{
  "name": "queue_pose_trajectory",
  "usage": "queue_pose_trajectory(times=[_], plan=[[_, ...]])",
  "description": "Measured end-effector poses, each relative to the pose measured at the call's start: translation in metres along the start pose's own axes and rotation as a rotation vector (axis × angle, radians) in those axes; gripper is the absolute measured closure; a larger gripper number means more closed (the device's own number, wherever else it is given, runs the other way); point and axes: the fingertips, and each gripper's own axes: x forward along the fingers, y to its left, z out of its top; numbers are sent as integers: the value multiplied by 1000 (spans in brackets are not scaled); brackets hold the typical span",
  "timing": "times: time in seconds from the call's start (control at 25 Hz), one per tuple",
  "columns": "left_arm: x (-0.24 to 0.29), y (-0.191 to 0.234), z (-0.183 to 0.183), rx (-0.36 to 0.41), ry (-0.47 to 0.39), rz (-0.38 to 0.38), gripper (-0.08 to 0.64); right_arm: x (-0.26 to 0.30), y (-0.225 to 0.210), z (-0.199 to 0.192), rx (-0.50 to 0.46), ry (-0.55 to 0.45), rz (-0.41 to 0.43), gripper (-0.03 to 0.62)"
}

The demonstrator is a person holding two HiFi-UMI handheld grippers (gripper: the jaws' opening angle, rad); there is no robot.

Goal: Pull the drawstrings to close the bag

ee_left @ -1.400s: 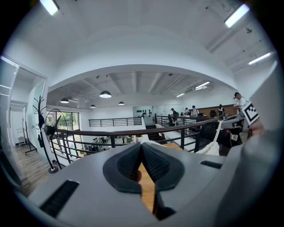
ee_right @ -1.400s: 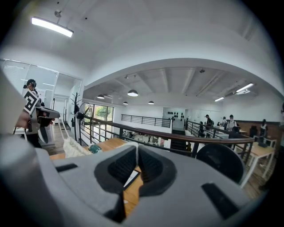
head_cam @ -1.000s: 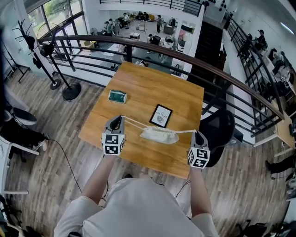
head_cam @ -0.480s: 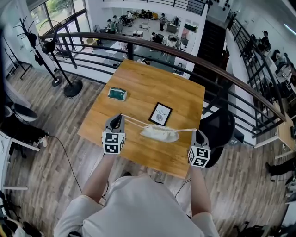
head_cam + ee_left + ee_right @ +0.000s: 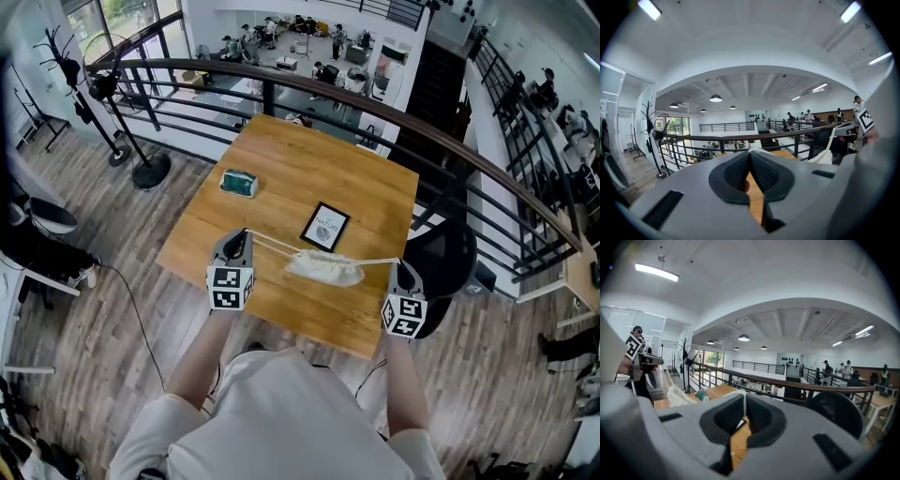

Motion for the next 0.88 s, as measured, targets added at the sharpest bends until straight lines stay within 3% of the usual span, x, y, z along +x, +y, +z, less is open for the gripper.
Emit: queue_pose_trajectory(times=[0.88], plan=[[-16, -12, -17, -35, 6, 45, 566, -3, -4, -7, -25, 3, 41, 584]])
